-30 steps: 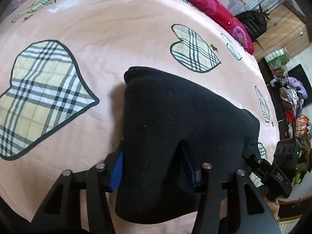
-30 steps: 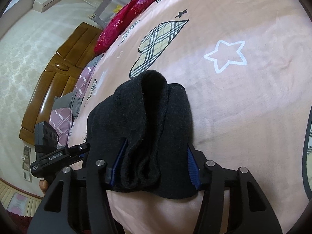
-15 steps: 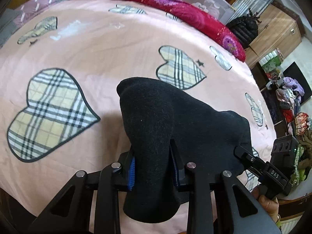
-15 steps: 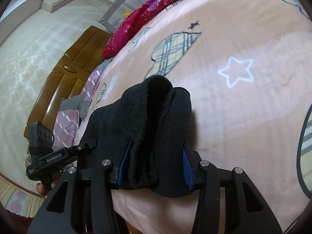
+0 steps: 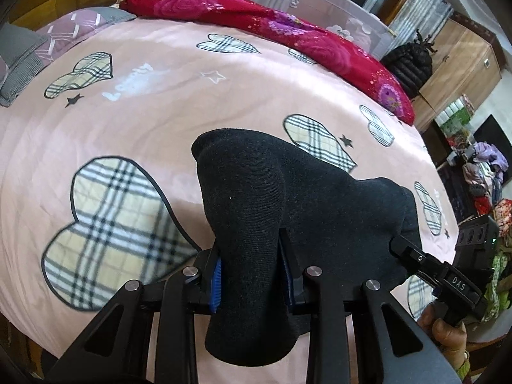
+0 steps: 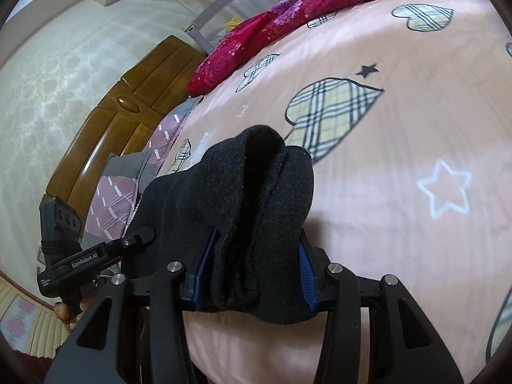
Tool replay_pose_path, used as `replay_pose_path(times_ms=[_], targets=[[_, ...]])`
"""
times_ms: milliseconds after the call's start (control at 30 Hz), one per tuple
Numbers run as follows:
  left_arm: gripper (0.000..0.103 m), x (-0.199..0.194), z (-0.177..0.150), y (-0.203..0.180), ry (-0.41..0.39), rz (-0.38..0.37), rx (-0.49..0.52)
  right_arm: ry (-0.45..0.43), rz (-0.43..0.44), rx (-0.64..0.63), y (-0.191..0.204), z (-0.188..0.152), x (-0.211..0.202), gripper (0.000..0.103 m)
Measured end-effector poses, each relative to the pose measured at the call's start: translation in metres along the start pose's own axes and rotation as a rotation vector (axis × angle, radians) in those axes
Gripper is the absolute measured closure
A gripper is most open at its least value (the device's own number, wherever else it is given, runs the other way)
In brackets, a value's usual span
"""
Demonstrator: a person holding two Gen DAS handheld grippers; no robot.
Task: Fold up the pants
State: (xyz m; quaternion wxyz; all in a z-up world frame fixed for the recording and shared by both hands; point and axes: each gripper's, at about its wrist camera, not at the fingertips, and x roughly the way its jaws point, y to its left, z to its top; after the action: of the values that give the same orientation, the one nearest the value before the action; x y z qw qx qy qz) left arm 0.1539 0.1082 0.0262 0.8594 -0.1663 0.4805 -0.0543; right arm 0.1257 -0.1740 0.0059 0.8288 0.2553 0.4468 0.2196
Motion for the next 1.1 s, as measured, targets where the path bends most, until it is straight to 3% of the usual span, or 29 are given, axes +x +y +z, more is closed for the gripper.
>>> replay_pose_path(times_ms=[233,533,667,833,967,1100], targets=[[0.074,0.025,0.025,0.018,0.001,0.048,-0.009,0.026,-0.012,-0.010,0.000,0.023,0.038,0.055],[0.071,0.061,0.020,0.038,0.069,0.069,-0.024,0.089,-0.056,-0.017,-0.010,0.027,0.070,0.054],[0.060,0.070,0.013,0.044,0.079,0.078,-0.008,0.103,-0.070,-0.012,-0.020,0.023,0.076,0.049],[0.056,0.072,0.007,0.044,0.070,0.082,0.010,0.107,-0.073,-0.016,-0.028,0.022,0.079,0.043],[0.042,0.066,0.004,0.038,0.052,0.113,0.045,0.104,-0.079,-0.016,-0.030,0.022,0.078,0.038],[0.038,0.059,0.001,0.035,0.042,0.139,0.069,0.099,-0.125,-0.047,-0.023,0.021,0.074,0.035]])
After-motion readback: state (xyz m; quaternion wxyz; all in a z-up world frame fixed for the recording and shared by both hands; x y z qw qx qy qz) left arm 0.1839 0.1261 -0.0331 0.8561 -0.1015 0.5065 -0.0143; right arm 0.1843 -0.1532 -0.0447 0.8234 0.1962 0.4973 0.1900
